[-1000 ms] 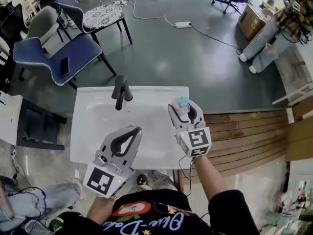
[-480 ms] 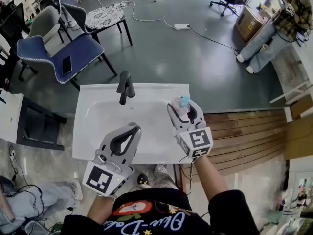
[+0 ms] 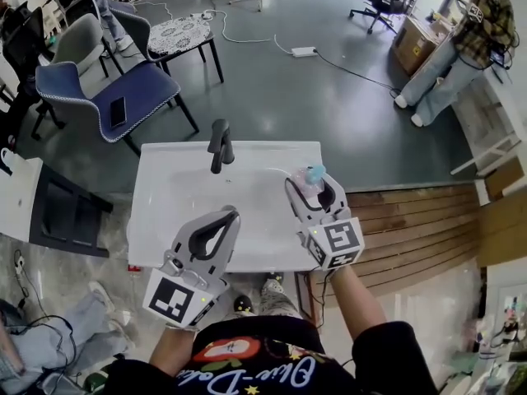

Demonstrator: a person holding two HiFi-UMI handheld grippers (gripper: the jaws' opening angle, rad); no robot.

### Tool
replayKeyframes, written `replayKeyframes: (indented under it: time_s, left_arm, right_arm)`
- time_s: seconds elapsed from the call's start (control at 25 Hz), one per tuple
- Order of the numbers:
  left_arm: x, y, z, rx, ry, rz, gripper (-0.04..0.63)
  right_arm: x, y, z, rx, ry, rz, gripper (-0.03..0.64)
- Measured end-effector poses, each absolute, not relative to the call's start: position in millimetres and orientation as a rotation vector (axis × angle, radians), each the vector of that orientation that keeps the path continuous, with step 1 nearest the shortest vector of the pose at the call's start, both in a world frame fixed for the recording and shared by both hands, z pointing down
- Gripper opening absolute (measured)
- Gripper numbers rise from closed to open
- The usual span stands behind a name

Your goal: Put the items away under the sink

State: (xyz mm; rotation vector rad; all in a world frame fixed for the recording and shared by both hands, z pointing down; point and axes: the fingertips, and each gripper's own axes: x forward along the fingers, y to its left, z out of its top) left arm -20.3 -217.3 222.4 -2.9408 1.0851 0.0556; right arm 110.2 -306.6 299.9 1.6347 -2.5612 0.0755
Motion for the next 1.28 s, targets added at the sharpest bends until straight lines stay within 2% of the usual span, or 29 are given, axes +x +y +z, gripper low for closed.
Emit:
replayKeyframes:
  time_s: [1.28]
  left_arm:
    - [-56, -167, 213, -2.937, 1.062, 0.122, 0.003]
  right_arm:
    - [70, -234, 263, 1.618, -2.595, 0.016, 0.222]
